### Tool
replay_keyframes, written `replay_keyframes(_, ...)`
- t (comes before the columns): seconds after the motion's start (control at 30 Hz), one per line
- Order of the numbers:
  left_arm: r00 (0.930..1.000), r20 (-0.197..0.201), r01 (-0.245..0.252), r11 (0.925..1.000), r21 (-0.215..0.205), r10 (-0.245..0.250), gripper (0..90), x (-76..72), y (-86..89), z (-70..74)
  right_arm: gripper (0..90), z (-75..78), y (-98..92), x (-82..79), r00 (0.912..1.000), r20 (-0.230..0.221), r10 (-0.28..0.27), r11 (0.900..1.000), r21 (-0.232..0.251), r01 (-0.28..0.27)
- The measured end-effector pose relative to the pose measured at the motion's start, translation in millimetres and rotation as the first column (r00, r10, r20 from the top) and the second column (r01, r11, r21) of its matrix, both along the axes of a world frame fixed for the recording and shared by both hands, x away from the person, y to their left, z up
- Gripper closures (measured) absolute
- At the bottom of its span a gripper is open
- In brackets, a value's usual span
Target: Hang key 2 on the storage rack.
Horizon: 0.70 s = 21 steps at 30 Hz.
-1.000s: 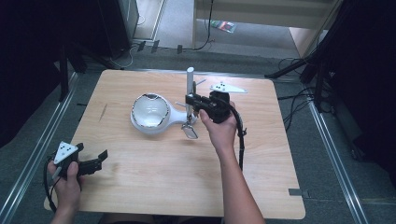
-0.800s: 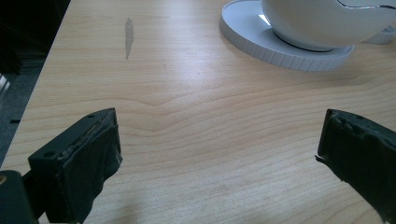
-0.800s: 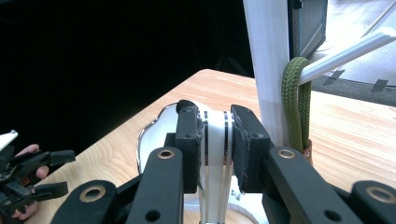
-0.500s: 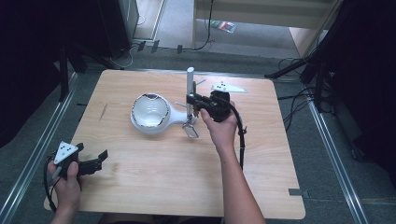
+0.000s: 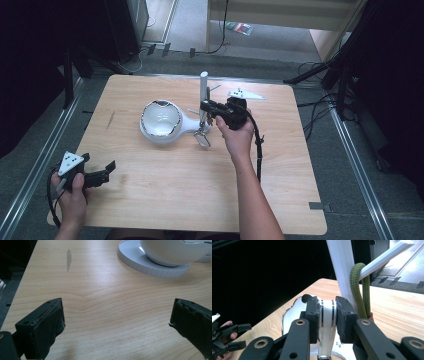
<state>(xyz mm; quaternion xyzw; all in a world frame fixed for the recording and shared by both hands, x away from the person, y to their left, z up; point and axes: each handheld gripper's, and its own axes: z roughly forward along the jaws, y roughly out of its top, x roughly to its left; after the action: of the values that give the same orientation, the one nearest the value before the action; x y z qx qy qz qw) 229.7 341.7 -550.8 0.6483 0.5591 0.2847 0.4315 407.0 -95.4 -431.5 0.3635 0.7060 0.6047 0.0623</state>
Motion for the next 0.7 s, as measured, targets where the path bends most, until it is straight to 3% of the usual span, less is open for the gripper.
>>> replay_keyframes(0.23, 1.0, -0.006, -0.001, 1.0, 0.0, 0.001, 0.0, 0.0, -0.3, 0.2, 71.4, -1.8, -1.7, 2.0, 0.9998, -0.005, -0.017, 1.0, 0.008, 0.017)
replay_keyframes(0.33, 1.0, -0.003, 0.0, 1.0, 0.003, 0.0, 0.0, -0.1, -0.4, 0.2, 70.9, -4.4, -2.3, 4.1, 0.9993, -0.01, -0.035, 0.999, -0.012, 0.035)
replay_keyframes(0.53, 1.0, -0.001, 0.0, 1.0, 0.001, 0.0, 0.0, -0.1, -0.2, 0.0, 68.2, -2.3, -3.9, 3.6, 0.9943, 0.009, -0.107, 0.994, -0.011, 0.107)
replay_keyframes(0.7, 1.0, -0.003, 0.0, 1.0, -0.001, 0.0, 0.0, 0.1, 0.0, 0.0, 66.9, 1.2, -5.7, -0.2, 0.9906, 0.023, -0.135, 0.99, -0.028, 0.135)
